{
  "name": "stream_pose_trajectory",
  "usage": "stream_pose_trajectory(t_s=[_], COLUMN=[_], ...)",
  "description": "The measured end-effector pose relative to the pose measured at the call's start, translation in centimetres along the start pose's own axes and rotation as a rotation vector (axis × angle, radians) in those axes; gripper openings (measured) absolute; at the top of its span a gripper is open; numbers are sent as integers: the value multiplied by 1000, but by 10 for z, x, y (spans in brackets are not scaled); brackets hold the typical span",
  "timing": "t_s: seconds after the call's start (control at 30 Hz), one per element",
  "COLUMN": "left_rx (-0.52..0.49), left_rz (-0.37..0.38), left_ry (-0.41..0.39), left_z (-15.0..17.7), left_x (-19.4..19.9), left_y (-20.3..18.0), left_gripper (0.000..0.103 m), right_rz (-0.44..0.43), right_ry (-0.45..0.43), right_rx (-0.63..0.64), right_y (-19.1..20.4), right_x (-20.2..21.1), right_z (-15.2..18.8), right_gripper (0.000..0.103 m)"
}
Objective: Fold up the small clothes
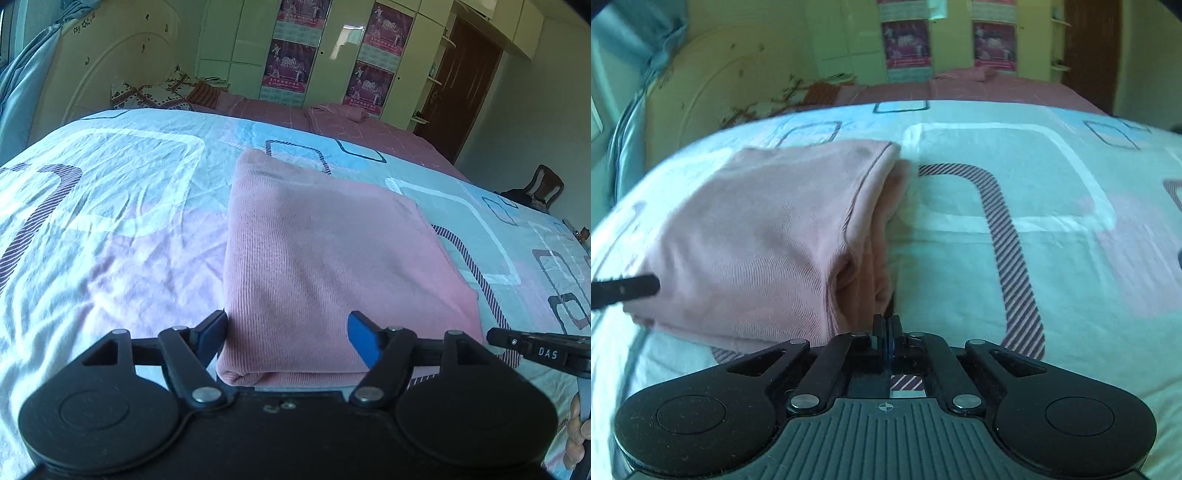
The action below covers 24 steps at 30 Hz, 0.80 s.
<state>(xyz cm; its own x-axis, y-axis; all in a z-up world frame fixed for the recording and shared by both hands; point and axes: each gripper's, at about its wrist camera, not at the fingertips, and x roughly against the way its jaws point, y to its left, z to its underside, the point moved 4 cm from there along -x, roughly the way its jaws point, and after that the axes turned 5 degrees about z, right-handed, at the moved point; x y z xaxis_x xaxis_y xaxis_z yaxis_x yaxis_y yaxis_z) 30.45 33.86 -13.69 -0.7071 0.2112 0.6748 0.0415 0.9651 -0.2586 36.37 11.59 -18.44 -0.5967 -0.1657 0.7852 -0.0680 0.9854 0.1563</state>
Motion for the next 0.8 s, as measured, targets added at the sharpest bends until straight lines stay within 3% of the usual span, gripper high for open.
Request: stream_pose_trajectory(t_s=[0.13,0.27,0.4,0.53,0.63,0.7,0.8], left_rx=[-13,-12,-12,-48,-44,-31,-4], left_rz=[-6,-10,-32,-49,-47,-71,-127], left_ry=[-35,-50,-3,9,20,39,87], left_z=[-11,-21,-16,-10,-11,-11,-9], left_x=[0,-13,-36,-41,-38,-37,-36], left_y=[-8,-13,-12,-10,-12,-13,-9], left_gripper=[77,77,77,80,89,102,102], right_rz=[-72,-98,-121,-15,-23,-20,-36], right_ry=[-73,-110,-70,-1,2,1,-4], right_rx=[-117,-120,-96,-22,-27,-22,-66], right_y=[-3,20,46,41,34,33,32], right_x=[23,21,-1,-37,-41,-41,-38], right_z=[-17,-39,-40,-23,-19,-17,-15], right_gripper=[0,1,1,0,0,0,0])
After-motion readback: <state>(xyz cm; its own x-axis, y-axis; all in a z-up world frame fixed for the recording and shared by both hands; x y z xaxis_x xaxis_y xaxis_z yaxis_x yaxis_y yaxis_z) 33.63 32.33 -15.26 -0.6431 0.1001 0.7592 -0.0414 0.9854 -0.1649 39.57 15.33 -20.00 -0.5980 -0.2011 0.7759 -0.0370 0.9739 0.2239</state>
